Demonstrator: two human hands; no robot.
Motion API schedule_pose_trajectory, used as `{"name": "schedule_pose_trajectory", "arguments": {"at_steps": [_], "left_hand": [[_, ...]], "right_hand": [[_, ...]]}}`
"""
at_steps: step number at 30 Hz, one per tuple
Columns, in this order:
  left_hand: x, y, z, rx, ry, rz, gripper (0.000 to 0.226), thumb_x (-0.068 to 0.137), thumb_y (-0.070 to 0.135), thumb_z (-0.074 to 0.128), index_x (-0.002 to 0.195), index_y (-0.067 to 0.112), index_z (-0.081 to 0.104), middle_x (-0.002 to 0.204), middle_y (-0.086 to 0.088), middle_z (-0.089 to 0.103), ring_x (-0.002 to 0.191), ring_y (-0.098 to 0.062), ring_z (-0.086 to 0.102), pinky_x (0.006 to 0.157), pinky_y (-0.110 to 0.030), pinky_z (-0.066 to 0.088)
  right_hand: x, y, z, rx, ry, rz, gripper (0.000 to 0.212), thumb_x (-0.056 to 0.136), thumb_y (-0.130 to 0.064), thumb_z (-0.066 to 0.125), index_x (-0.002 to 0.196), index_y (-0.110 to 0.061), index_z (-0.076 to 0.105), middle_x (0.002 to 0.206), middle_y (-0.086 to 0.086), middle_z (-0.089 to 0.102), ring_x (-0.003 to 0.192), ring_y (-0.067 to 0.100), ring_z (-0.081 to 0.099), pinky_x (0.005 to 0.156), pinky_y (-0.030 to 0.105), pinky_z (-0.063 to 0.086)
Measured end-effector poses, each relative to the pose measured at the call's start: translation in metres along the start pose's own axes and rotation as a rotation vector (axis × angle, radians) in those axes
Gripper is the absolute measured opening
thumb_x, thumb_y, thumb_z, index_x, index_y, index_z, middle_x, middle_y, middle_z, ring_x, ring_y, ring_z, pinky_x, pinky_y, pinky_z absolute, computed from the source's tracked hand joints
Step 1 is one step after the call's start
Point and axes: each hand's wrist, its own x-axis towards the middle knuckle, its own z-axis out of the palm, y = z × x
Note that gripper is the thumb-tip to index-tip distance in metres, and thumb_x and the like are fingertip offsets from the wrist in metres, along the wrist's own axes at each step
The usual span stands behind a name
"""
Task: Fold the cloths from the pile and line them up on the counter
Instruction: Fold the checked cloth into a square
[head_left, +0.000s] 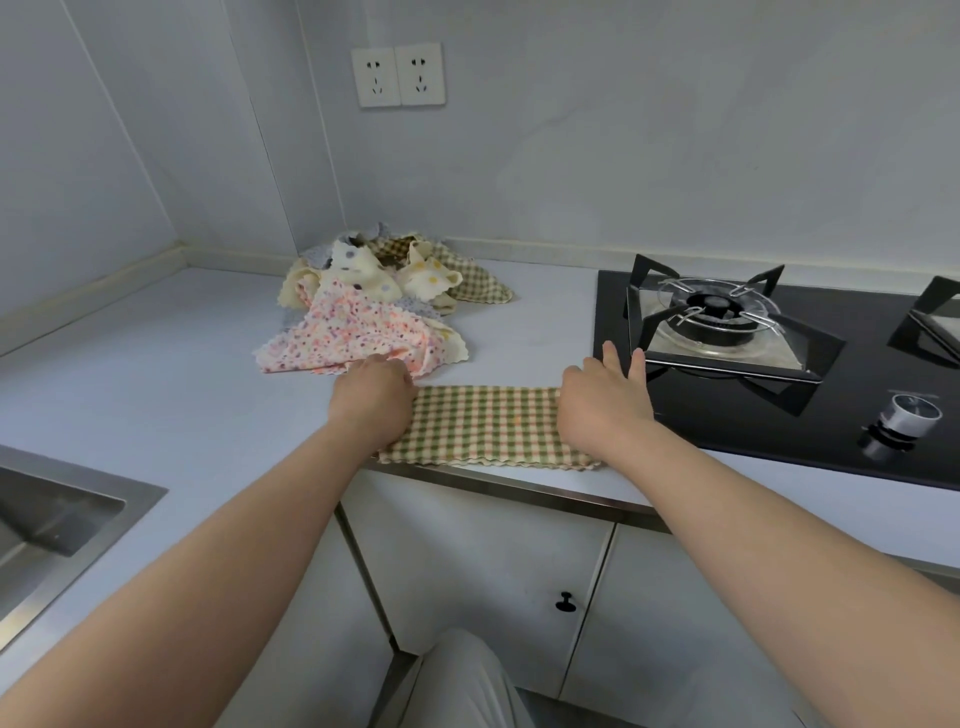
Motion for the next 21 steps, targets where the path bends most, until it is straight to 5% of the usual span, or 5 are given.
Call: {"name": "schedule_pose_trajectory", "arguments": {"at_steps": [5, 9, 14, 18, 21], "left_hand": [[0.001, -0.003, -0.004, -0.249, 0.001, -0.03, 0.009, 0.098, 0.022, 0.054, 0.099, 0.015, 0.049, 0.099, -0.008, 0.061, 0.093, -0.028, 0.056, 0.074, -0.038, 0.045], [-0.003, -0.002, -0.007, -0.218, -0.041, 0.032, 0.025, 0.096, 0.026, 0.059, 0.118, 0.014, 0.054, 0.112, -0.005, 0.06, 0.106, -0.026, 0.056, 0.08, -0.034, 0.044], [-0.002, -0.004, -0.005, -0.101, -0.101, 0.009, 0.025, 0.096, 0.034, 0.055, 0.116, 0.02, 0.06, 0.128, -0.009, 0.053, 0.122, -0.03, 0.045, 0.1, -0.04, 0.04], [-0.005, -0.002, -0.012, -0.285, -0.089, -0.003, 0.012, 0.093, 0.025, 0.062, 0.098, 0.018, 0.053, 0.101, -0.003, 0.057, 0.093, -0.022, 0.052, 0.073, -0.031, 0.041], [-0.007, 0.003, -0.02, -0.588, -0.062, -0.071, 0.017, 0.091, 0.016, 0.067, 0.099, 0.014, 0.052, 0.084, 0.0, 0.051, 0.074, -0.017, 0.05, 0.059, -0.026, 0.038]], "right_hand": [[0.005, 0.008, -0.009, 0.256, 0.046, -0.071, 0.024, 0.082, -0.009, 0.05, 0.105, -0.016, 0.052, 0.104, 0.002, 0.06, 0.117, 0.028, 0.05, 0.116, 0.048, 0.022], [0.009, 0.012, -0.011, 0.312, 0.059, -0.159, 0.016, 0.09, -0.02, 0.053, 0.106, -0.021, 0.047, 0.08, -0.007, 0.054, 0.09, 0.022, 0.054, 0.087, 0.038, 0.034], [0.011, 0.012, -0.01, 0.298, 0.073, -0.222, 0.018, 0.099, -0.017, 0.044, 0.116, -0.022, 0.045, 0.077, -0.011, 0.046, 0.09, 0.021, 0.05, 0.092, 0.042, 0.037], [0.01, 0.015, -0.015, 0.402, 0.033, -0.211, 0.022, 0.091, -0.006, 0.046, 0.104, -0.023, 0.044, 0.086, -0.006, 0.047, 0.085, 0.025, 0.055, 0.07, 0.039, 0.045], [0.009, 0.022, -0.026, 0.448, -0.037, -0.216, 0.027, 0.085, 0.003, 0.043, 0.096, -0.022, 0.047, 0.093, -0.001, 0.051, 0.086, 0.025, 0.055, 0.072, 0.04, 0.049]]}}
